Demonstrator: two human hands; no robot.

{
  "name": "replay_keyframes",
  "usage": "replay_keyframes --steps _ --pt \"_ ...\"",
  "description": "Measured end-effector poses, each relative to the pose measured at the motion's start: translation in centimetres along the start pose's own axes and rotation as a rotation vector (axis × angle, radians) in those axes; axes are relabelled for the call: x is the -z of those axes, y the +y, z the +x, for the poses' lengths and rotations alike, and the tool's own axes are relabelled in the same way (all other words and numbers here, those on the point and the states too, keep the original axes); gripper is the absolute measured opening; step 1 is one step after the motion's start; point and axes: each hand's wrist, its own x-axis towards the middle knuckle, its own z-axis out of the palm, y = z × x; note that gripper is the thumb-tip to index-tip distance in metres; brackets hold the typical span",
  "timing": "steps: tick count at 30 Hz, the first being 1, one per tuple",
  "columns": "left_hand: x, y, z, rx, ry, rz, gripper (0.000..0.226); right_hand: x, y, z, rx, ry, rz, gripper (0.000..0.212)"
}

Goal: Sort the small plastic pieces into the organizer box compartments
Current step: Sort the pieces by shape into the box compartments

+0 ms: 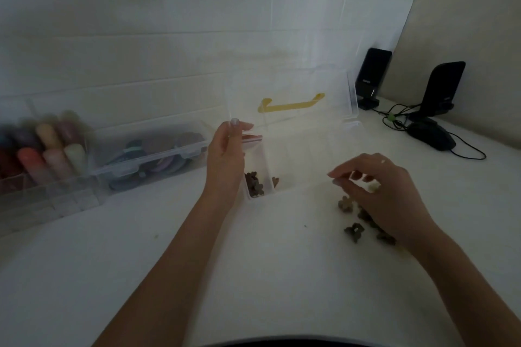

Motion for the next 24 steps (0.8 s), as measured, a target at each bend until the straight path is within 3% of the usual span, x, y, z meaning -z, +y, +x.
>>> replay_keyframes --steps 9,14,19,24 --pt "0.0 -0.2 0.1 0.008 -0.007 -0.012 0.034 1.7 3.3 -2.0 -0.110 -0.181 -0.166 0.034" --pt "0.1 -0.3 0.2 -0.001 -0.011 -0.015 0.035 0.5 3.5 -1.9 -0.099 -0.295 -0.235 0.029" --pt "0.1 -0.3 0.1 -0.009 -0.010 -0.017 0.035 0.1 2.8 -2.1 -0.094 -0.160 -0.076 0.017" --pt "0.0 -0.2 0.0 -0.005 -0.023 -0.016 0.034 0.3 2.0 -2.0 -0.133 -0.091 0.211 0.022"
